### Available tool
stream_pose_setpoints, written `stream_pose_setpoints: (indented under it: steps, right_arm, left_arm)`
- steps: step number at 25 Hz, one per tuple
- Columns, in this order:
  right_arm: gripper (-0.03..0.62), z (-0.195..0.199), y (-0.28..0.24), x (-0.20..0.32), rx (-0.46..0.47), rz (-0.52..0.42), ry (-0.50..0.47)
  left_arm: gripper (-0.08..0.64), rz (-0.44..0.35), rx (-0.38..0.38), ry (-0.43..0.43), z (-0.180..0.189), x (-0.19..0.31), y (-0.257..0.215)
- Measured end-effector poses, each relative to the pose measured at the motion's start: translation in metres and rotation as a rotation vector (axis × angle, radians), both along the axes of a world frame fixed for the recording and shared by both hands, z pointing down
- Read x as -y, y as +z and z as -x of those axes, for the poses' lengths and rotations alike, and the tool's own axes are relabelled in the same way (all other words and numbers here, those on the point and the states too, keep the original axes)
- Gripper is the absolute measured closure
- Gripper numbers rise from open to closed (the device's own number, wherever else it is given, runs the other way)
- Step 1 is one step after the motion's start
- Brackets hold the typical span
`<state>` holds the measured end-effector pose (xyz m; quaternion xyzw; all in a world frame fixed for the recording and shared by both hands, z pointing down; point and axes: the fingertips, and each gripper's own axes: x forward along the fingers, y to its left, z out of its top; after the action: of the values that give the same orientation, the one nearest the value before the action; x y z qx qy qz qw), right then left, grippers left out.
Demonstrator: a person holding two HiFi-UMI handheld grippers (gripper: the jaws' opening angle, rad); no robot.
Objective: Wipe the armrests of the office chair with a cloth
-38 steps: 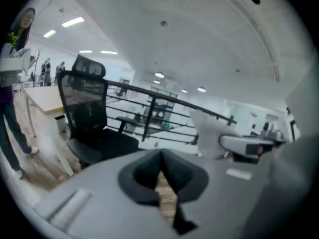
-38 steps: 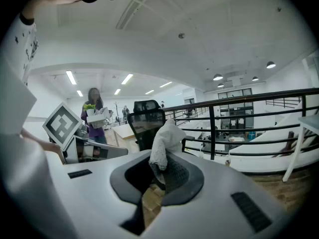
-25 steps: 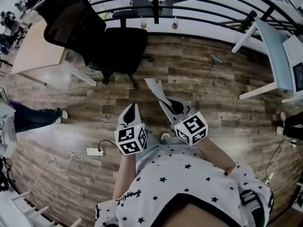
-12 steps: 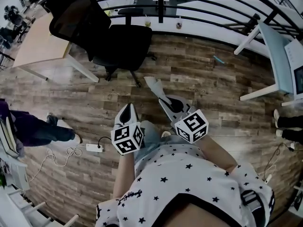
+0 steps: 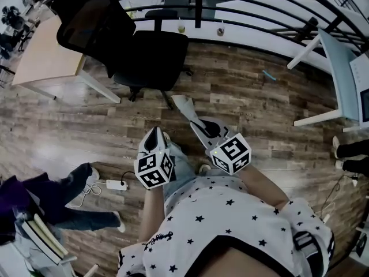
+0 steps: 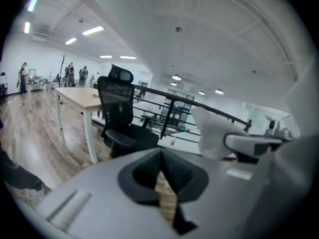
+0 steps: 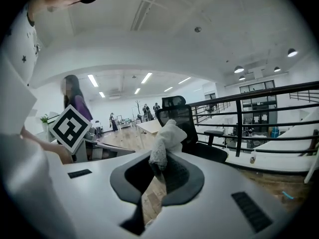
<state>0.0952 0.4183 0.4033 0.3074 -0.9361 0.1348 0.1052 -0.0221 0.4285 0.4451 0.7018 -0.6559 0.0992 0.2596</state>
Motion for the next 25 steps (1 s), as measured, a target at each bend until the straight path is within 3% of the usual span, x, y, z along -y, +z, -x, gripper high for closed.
stream_pose_setpoints:
  steps: [11,25]
  right_arm:
    - [0.560,0.090,0.010,0.105,-0.013,0.025,-0.005]
    - [0.560,0.225,0.019,0.199,-0.073,0.041,-0.061]
  left_arm:
    - [0.558,0.019,0.005,0.031,0.079,0.102,0.006]
    - [0.558,0.060,-0.011,0.049,0.194,0.196,0.013]
